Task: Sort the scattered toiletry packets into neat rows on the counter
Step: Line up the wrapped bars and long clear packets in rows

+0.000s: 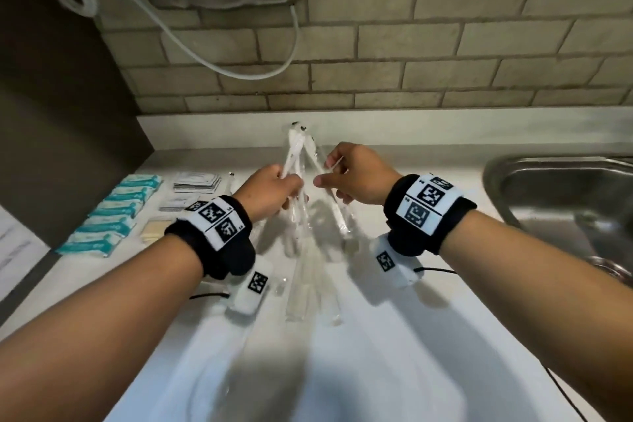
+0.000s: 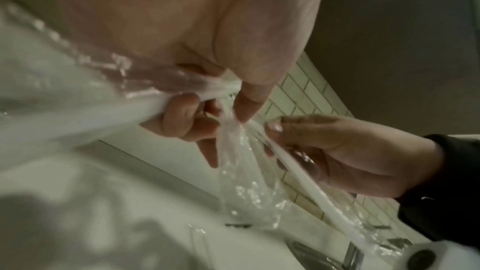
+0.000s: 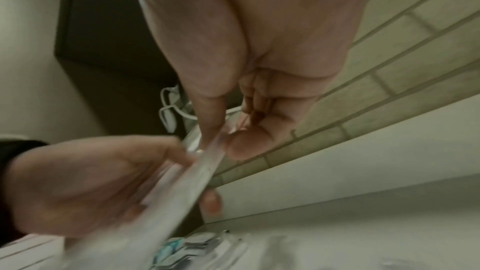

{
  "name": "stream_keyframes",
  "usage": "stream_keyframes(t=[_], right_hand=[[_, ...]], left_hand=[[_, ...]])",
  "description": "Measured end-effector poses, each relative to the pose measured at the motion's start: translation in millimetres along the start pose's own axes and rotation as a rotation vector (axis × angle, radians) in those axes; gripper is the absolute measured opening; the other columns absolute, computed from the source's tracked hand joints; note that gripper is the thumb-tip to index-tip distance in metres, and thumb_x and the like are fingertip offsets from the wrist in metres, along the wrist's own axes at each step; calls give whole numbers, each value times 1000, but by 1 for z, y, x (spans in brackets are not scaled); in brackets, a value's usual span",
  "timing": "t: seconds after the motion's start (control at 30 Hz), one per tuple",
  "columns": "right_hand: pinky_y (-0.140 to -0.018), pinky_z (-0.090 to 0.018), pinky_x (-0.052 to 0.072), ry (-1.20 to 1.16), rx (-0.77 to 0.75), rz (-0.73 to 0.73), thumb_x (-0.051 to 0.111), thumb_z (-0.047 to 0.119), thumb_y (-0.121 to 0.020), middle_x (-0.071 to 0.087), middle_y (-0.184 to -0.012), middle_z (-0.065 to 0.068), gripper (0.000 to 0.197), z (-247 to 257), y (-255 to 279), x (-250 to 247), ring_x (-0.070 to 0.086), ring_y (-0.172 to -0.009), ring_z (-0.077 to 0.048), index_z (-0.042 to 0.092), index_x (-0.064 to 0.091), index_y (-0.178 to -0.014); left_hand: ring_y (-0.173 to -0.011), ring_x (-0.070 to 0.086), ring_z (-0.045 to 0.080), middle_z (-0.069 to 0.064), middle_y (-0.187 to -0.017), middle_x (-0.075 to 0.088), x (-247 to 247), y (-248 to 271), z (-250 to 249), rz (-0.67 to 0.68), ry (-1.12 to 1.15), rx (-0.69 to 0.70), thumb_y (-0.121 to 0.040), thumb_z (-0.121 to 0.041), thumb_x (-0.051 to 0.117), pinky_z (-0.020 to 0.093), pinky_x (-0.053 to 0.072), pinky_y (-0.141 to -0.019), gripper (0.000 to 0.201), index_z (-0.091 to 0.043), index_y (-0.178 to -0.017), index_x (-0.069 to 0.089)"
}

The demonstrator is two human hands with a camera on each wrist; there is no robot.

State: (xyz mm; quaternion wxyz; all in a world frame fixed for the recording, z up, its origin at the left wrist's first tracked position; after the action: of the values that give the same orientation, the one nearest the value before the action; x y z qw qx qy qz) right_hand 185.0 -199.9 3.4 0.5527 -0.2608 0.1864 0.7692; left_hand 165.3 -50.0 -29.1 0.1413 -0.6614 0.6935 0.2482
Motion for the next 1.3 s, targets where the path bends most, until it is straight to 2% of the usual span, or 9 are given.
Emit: stream_keyframes(t=[0.13, 0.23, 0.33, 0.5, 0.63, 0.73, 0.8, 1.1, 1.3], right_hand=[[-45, -26, 48, -42, -95, 27, 71, 17, -85, 57, -63, -1, 24, 35, -7, 36, 54, -43, -13, 7, 52, -96], [-45, -20, 45, -7, -125, 93, 69, 21, -87, 61, -64, -1, 21, 45, -5, 59, 54, -41, -8, 6, 59, -96], [-55, -24, 48, 49, -133, 141, 71, 24, -85, 69, -79, -13, 21, 48, 2, 81, 59, -51, -16, 8, 66, -96], [-62, -19, 43, 171, -94, 208, 76, 42, -77, 63, -99, 3, 47, 46, 23, 112, 57, -72, -8, 16, 61, -114], [-82, -33, 49, 468, -141, 415, 70, 62, -70, 55, -115, 2, 70, 35, 57, 163, 53, -97, -16, 22, 50, -125], [-90, -42, 48, 701, -236, 519, 61, 69, -69, 49, -122, 1, 81, 27, 79, 204, 44, -110, -21, 25, 42, -135], [-91, -44, 47, 750, -246, 538, 62, 62, -74, 47, -127, -1, 71, 22, 86, 214, 42, -114, -24, 23, 46, -131], [-111, -38, 35, 720, -10, 525, 71, 42, -77, 40, -141, 7, 67, -19, 84, 140, 39, -130, -19, 33, 47, -138], [-109, -31, 34, 648, 172, 491, 81, 22, -69, 46, -139, 2, 69, -56, 62, 83, 44, -130, -19, 29, 54, -132]], left_hand=[[-62, 50, 15, 1, -77, 60, -20, 5, 9, -87, 137, 7, -92, -23, 52, 26, 35, -51, 14, -10, -95, 54], [-63, 51, 13, 0, -82, 65, -41, 12, 27, -109, 179, 19, -93, -33, 56, 26, 36, -53, 21, -13, -99, 58], [-60, 51, 11, 2, -77, 62, -53, 20, 43, -78, 131, 44, -88, -36, 68, 25, 39, -54, 31, -10, -103, 63], [-73, 62, 18, 3, -81, 66, -78, 37, 72, -117, 98, 29, -84, -34, 72, 31, 48, -68, 24, -13, -92, 63], [-69, 55, 17, -1, -76, 57, -109, 56, 81, -187, 27, 52, -86, -35, 70, 31, 44, -63, 20, -20, -84, 57], [-85, 64, 26, 9, -88, 64, -116, 61, 87, -167, 7, 54, -84, -36, 72, 41, 51, -81, 28, -15, -97, 59], [-85, 64, 24, 6, -86, 64, -114, 61, 89, -145, -3, 62, -84, -36, 72, 39, 51, -82, 29, -16, -101, 59], [-70, 57, 15, -4, -76, 58, -81, 48, 79, -50, 4, 99, -84, -35, 72, 30, 43, -66, 25, -21, -99, 58], [-92, 67, 24, 7, -99, 68, -34, 34, 55, 34, -25, 110, -86, -37, 70, 39, 52, -85, 40, -13, -115, 58]])
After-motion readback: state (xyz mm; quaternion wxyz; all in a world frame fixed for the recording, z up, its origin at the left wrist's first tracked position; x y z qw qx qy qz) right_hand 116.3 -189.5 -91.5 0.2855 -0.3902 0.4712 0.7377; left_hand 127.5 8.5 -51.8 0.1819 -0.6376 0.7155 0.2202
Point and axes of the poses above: each hand's wrist, its own y-axis away from the middle knuckle, its own x-axis out of the palm, z = x × y, the point moved 9 cm from there along -y, towards the middle knuckle
